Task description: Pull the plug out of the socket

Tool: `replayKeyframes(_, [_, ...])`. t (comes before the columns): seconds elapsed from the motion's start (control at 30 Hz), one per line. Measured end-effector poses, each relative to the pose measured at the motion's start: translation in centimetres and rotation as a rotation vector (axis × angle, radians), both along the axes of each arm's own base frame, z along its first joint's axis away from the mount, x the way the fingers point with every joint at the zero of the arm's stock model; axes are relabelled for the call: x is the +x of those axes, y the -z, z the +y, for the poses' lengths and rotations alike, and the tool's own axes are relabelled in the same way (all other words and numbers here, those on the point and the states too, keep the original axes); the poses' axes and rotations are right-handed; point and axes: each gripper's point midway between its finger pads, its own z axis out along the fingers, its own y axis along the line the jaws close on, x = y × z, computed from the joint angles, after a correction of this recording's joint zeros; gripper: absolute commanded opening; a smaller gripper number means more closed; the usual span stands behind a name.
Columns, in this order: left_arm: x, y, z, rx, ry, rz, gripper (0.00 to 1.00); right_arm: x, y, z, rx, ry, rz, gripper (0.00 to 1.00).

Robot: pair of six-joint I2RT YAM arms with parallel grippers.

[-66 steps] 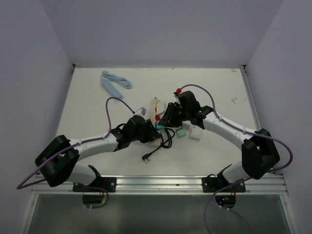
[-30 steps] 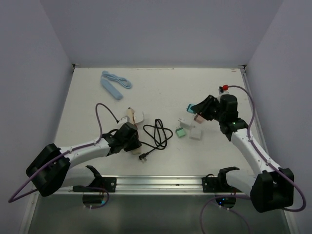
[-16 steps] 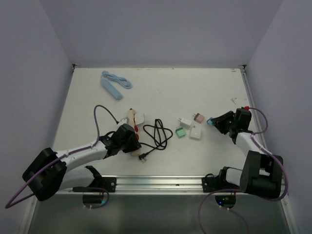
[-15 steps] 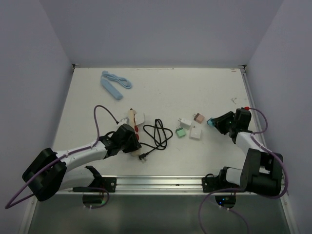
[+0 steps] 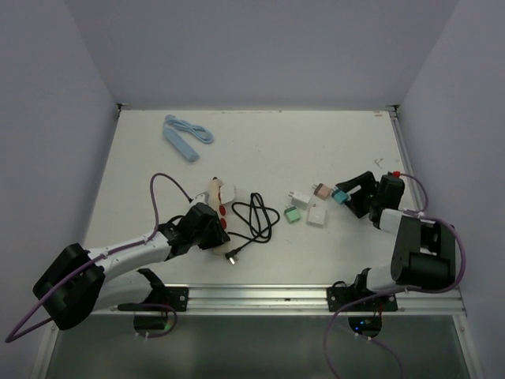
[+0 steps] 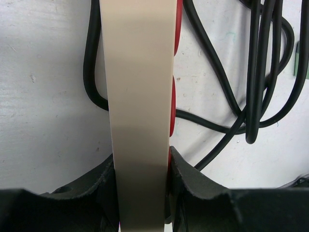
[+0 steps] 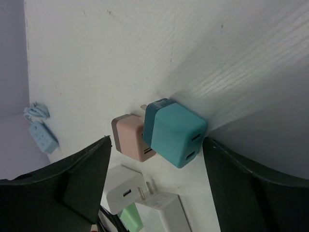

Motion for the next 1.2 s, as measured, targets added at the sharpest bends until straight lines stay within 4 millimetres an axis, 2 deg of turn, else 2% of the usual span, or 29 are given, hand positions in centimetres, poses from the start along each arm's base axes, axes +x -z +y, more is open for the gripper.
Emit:
replayKeyframes(0.1, [0.0,0.0,0.0,-0.002,0.002,-0.001,0.0,-0.8,-0.4,-0.5,-0.037,0.009,0.018,0.91])
replayKeyframes(0.13, [0.0,0.0,-0.1,-0.002,0.002,-0.001,0.0,-1.1,-0.7,-0.5,-0.048,0.009,0.022,0.97])
replayKeyframes(0.23, [0.0,0.0,-0.1,-0.007,0.006,-0.001,0.0,-1.7,-2.1,-1.0,-0.092,0.013,0.023,0.99])
replayKeyframes(0.3, [0.0,0.0,-0.3,-0.013,0.01,-0.001,0.0,-1.6,-3.9,-1.2,-0.121,0.01,-0.005,0.99])
replayKeyframes(0.4, [-0.1,0.0,-0.6,-0.023,0.023,0.002,0.0,-0.9,-6.7,-0.2,-0.15,-0.032,-0.07,0.98])
replayKeyframes(0.47, [-0.1,0.0,-0.7,-0.026,0.032,0.001,0.0,-0.5,-8.3,2.0,-0.165,-0.102,-0.111,0.96])
replayKeyframes(0.57, [-0.2,0.0,-0.9,-0.032,0.047,0.002,0.0,-0.7,-10.1,7.6,-0.16,-0.266,-0.164,0.93])
replayKeyframes(0.67, [-0.2,0.0,-1.0,-0.035,0.056,0.002,0.0,-1.9,-11.1,13.5,-0.129,-0.429,-0.195,0.9])
replayKeyframes(0.73, [-0.3,-0.1,-1.1,-0.039,0.061,0.004,0.0,-2.5,-11.2,16.7,-0.107,-0.51,-0.191,0.89])
replayKeyframes(0.87, [-0.4,-0.1,-1.3,-0.046,0.072,0.007,0.0,-3.4,-10.5,21.8,-0.081,-0.631,-0.166,0.89])
replayKeyframes(1.03, [-0.6,-0.1,-1.5,-0.052,0.093,0.008,0.0,-4.4,-9.6,27.2,-0.07,-0.757,-0.148,0.88])
replayKeyframes(1.2, [-0.8,-0.1,-1.6,-0.056,0.108,0.012,0.0,-4.3,-8.5,30.6,-0.062,-0.827,-0.141,0.84])
